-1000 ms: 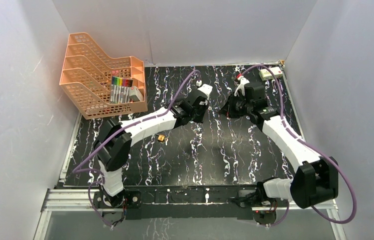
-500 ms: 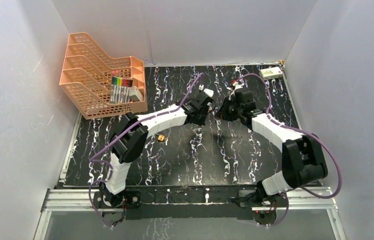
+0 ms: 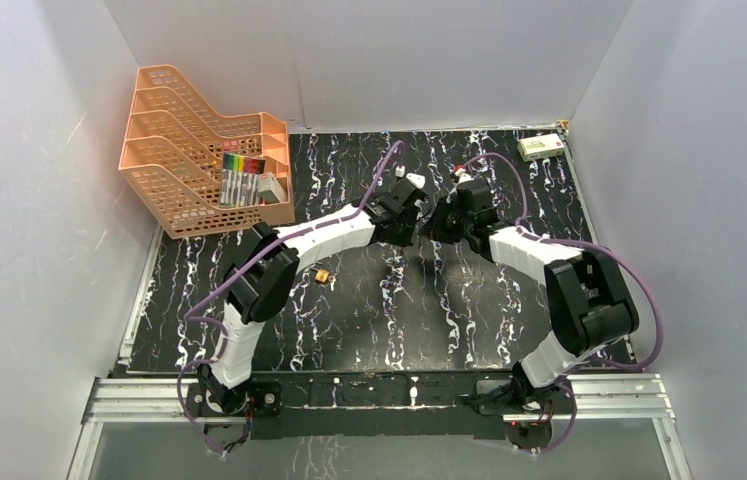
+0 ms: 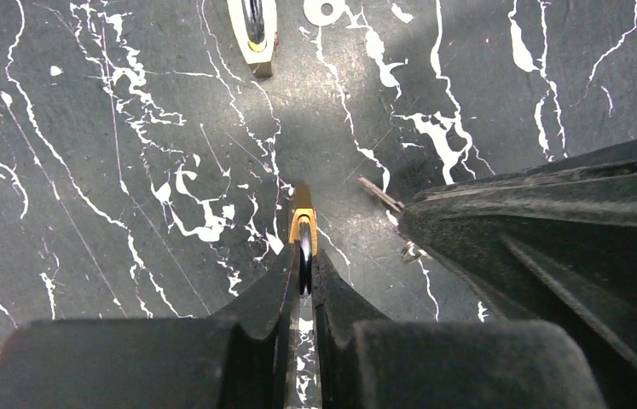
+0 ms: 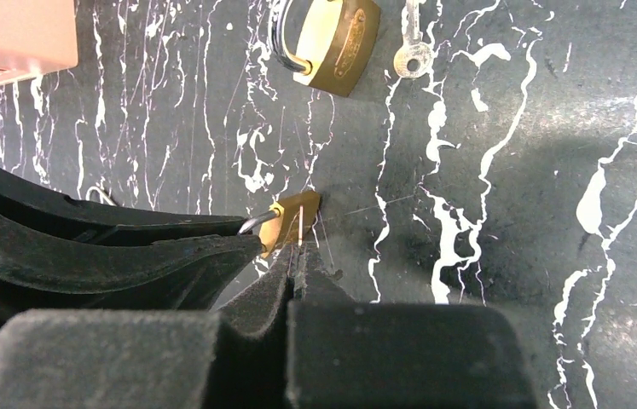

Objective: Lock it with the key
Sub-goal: Place the key at the center of the board.

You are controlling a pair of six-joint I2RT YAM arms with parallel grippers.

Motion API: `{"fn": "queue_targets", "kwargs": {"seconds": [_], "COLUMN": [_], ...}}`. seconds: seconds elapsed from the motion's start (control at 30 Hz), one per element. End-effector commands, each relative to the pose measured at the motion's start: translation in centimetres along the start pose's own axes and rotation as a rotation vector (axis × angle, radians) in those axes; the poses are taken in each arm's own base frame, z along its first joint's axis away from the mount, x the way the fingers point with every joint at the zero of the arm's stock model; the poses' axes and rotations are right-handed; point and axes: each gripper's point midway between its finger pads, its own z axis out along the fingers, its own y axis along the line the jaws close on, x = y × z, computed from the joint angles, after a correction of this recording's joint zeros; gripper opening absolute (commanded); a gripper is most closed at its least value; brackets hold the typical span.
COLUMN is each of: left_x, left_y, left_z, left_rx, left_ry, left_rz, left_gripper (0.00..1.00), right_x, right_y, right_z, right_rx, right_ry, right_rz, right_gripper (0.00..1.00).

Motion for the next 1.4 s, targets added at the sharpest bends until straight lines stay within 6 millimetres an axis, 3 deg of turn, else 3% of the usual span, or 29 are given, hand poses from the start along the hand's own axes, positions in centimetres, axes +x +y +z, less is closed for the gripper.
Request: {"fn": "queue_targets", "kwargs": {"seconds": [0.0,0.33,0.8,1.13,1.37], "left_x": [0.1,1.1,0.9,1.0,0.7], "left_y": [-0.2,0.2,0.5,0.3,0.4], "left_z": [0.1,0.6,0.5,0.4,0.3], "left_rx": [0.032,0.021,0.022,0.034,0.031], "left_ry": [0.043,0.078,0.084,0.089,0.090], "left_rz": [-0.028,-0.037,-0.063,-0.065,-0.054], "left_gripper": [0.00,0.00,0.02,0.20,0.39], "right_x": [0.1,3.0,3.5,2.5,1.6], "right_y": [0.1,-1.2,-1.9,-1.6,-1.4], "right_z": [0.9,1.9,2.6,3.2,3.4], "right_rx": [-0.015,0.022,0.049,0.050,0.050], "right_ry": [-0.026,0.025,0.048,0.033,0.016], "right_rz": [0.004,0.049,0.065,0.048,0.036], "right_gripper": [0.00,0.00,0.03,0.03,0.04]}}
